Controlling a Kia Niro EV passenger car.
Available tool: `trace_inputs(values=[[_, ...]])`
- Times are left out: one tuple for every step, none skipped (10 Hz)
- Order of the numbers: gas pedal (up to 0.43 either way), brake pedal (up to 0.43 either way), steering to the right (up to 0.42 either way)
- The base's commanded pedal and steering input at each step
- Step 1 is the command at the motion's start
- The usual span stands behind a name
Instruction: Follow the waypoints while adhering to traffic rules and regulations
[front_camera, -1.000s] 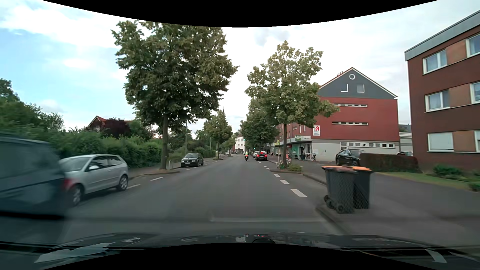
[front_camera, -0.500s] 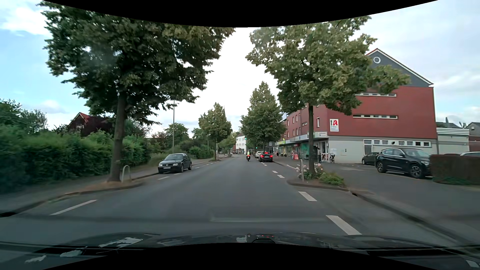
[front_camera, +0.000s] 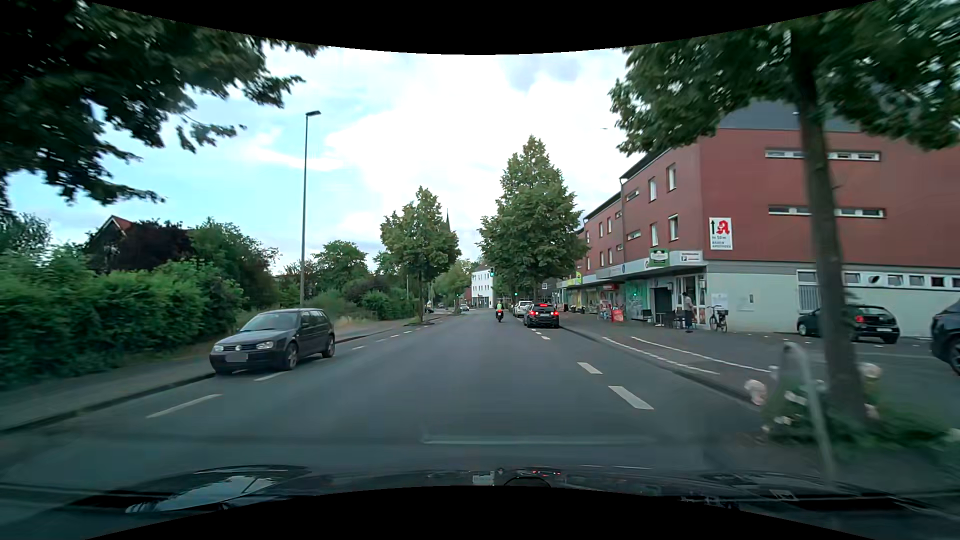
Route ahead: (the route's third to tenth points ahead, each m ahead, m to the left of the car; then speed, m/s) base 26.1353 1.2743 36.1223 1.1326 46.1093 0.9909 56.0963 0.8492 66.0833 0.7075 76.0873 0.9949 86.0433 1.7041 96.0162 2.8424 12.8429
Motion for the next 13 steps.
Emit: trace_inputs(values=[[0.130,0.000,-0.002],[0.130,0.000,-0.002],[0.130,0.000,-0.002],[0.130,0.000,-0.002],[0.130,0.000,-0.001],[0.130,0.000,-0.002],[0.130,0.000,-0.001],[0.130,0.000,0.000],[0.130,0.000,0.001],[0.130,0.000,0.005],[0.130,0.000,0.010],[0.130,0.000,0.010],[0.130,0.000,0.009]])
